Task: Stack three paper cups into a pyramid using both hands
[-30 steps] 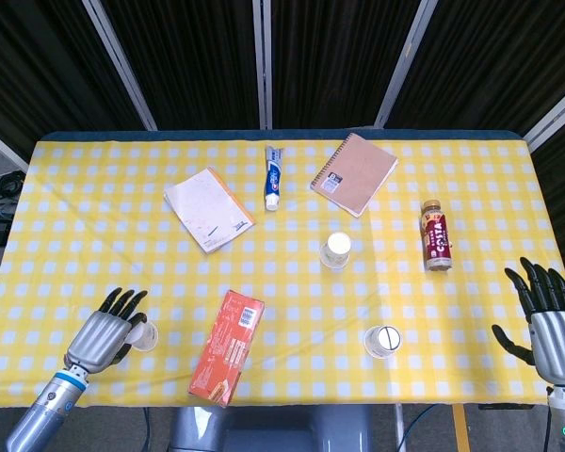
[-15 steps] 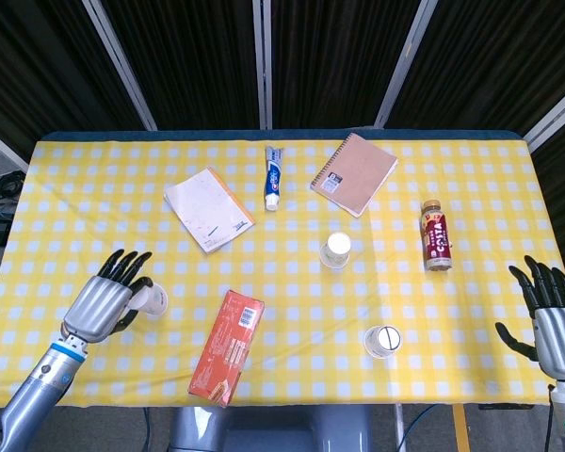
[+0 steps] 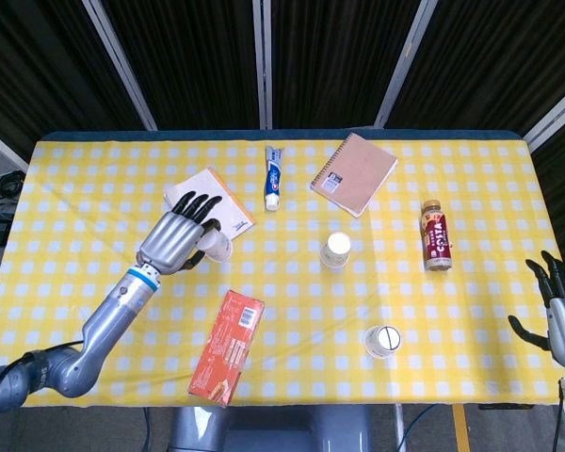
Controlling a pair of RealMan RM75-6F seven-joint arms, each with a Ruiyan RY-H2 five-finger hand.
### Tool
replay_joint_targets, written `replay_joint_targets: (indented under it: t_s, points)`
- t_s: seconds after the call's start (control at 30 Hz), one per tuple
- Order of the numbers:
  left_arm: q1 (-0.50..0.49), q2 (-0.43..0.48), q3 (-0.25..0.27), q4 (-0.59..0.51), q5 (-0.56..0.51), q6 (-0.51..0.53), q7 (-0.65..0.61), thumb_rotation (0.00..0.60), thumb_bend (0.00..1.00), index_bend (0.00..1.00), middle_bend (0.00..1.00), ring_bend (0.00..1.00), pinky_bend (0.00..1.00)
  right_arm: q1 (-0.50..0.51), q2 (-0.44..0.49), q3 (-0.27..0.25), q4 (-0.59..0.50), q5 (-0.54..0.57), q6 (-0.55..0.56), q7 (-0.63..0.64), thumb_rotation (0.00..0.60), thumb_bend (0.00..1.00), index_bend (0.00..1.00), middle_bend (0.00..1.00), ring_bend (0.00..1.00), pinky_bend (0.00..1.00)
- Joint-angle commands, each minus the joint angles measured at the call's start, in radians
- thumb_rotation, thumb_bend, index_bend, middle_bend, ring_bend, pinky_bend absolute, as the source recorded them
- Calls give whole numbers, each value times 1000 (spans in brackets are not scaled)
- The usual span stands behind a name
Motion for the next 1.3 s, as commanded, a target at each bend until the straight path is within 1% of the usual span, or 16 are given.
replay_joint_targets:
  t_s: [0.03, 0.2, 0.4, 0.6, 0.73, 0.87, 0.97, 1.03, 1.1, 1.17, 1.2, 1.3]
  points:
    - [-84, -75, -19, 71, -77, -53, 58, 600, 452, 396, 0, 0, 0, 3, -2, 4, 14, 14, -14, 13, 600, 133, 147, 0, 0, 30]
    - [-202, -204, -9, 211, -186, -91, 142, 600, 452, 395, 0, 0, 0, 6, -5, 12, 33, 32, -28, 40, 600, 133, 149, 0, 0, 30]
    - [-296, -328, -4, 351, -238, -118, 168, 600, 433, 383, 0, 0, 0, 4, -6, 16, 44, 31, -23, 62, 600, 132, 157, 0, 0, 30]
    - [-390, -460, -20, 514, -254, -147, 134, 600, 432, 392, 0, 0, 0, 1, -6, 19, 57, 36, -23, 90, 600, 132, 156, 0, 0, 30]
    - [-437, -527, -32, 611, -253, -162, 96, 600, 432, 394, 0, 0, 0, 4, -9, 18, 67, 34, -29, 103, 600, 132, 156, 0, 0, 30]
    - [-454, -561, -30, 664, -224, -166, 46, 600, 430, 380, 0, 0, 0, 5, -9, 19, 71, 35, -34, 108, 600, 132, 156, 0, 0, 30]
    - [-458, -569, -26, 678, -214, -171, 30, 600, 416, 327, 0, 0, 0, 5, -8, 20, 72, 37, -34, 110, 600, 131, 156, 0, 0, 30]
    - [-459, -573, -20, 686, -205, -176, 16, 600, 380, 246, 0, 0, 0, 4, -8, 20, 72, 37, -34, 111, 600, 130, 156, 0, 0, 30]
    - [-457, -573, -13, 687, -197, -179, 2, 600, 334, 98, 0, 0, 0, 5, -8, 20, 71, 39, -37, 110, 600, 129, 156, 0, 0, 30]
    - [-450, -565, -3, 679, -195, -176, -3, 600, 315, 21, 0, 0, 0, 5, -7, 18, 69, 38, -40, 105, 600, 130, 156, 0, 0, 30]
    - [-443, -556, 3, 668, -193, -166, -1, 600, 306, 4, 0, 0, 0, 5, -7, 17, 67, 35, -38, 101, 600, 130, 157, 0, 0, 30]
    - [-416, -523, 13, 617, -179, -126, -9, 600, 299, 0, 0, 0, 0, 3, -7, 15, 60, 27, -27, 91, 600, 130, 157, 0, 0, 30]
